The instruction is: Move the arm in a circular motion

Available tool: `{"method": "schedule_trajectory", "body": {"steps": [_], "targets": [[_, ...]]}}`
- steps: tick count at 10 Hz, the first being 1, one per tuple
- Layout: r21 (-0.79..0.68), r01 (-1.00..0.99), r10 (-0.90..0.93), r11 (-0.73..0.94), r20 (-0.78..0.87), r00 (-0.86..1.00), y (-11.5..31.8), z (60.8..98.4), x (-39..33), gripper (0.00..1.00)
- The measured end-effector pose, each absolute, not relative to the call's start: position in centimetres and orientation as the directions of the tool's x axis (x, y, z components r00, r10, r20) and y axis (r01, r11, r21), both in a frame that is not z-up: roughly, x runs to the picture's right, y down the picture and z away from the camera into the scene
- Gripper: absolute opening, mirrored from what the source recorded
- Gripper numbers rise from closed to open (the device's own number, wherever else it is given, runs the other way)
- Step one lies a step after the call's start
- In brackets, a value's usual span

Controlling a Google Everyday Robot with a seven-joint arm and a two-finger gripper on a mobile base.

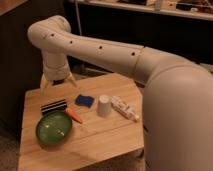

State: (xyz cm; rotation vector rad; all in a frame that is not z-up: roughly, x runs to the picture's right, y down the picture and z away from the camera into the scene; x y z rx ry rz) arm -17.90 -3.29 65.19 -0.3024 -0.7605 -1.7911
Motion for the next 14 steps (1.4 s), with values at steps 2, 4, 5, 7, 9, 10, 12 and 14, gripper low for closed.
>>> {"method": "schedule_trajectory", "body": {"steps": [2,4,5,7,9,10,12,14], "targets": [[0.297,0.944,-0.76,-0.142,0.578,-0.296,-5.0,68.4,-14.7,0.8],[0.22,0.972,-0.763,-0.076,0.615,-0.199,-6.5,71.9,-9.8,0.8],[0.196,0.979,-0.762,-0.059,0.625,-0.171,-6.9,73.1,-7.8,0.8],[0.155,0.988,-0.76,-0.029,0.639,-0.122,-7.9,74.7,-4.6,0.8],[0.125,0.992,-0.757,-0.006,0.648,-0.087,-8.2,75.5,-2.6,0.8],[0.103,0.995,-0.753,0.008,0.655,-0.061,-8.0,75.6,-0.9,0.8],[0.079,0.996,-0.753,0.034,0.658,-0.027,-7.4,75.3,0.6,0.8],[0.048,0.997,-0.752,0.064,0.659,0.016,-6.7,74.9,2.6,0.8]]}}
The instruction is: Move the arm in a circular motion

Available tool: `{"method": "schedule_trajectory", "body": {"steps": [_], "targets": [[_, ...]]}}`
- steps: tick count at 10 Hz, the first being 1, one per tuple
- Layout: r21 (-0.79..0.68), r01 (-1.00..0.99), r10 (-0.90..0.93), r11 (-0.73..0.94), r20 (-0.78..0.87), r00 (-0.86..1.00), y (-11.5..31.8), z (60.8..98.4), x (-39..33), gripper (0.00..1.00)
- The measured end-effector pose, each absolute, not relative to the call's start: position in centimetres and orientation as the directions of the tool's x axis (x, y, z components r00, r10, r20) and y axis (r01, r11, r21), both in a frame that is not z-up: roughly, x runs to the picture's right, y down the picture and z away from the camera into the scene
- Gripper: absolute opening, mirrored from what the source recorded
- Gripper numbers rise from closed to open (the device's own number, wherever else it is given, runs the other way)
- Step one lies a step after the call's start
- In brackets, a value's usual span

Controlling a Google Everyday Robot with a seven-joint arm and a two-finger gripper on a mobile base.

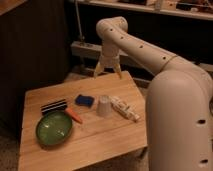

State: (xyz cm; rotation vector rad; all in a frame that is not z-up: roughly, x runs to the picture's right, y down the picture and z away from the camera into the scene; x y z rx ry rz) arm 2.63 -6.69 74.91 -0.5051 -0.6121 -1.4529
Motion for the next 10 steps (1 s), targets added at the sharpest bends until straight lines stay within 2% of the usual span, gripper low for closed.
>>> {"method": "schedule_trajectory", "body": {"steps": [5,10], "targets": [[-0.032,0.989,-0.742,0.143,0.658,0.128,-4.2,72.9,7.0,0.8],[-0.186,0.941,-0.694,0.283,0.637,0.335,1.8,68.0,17.3,0.8]]}}
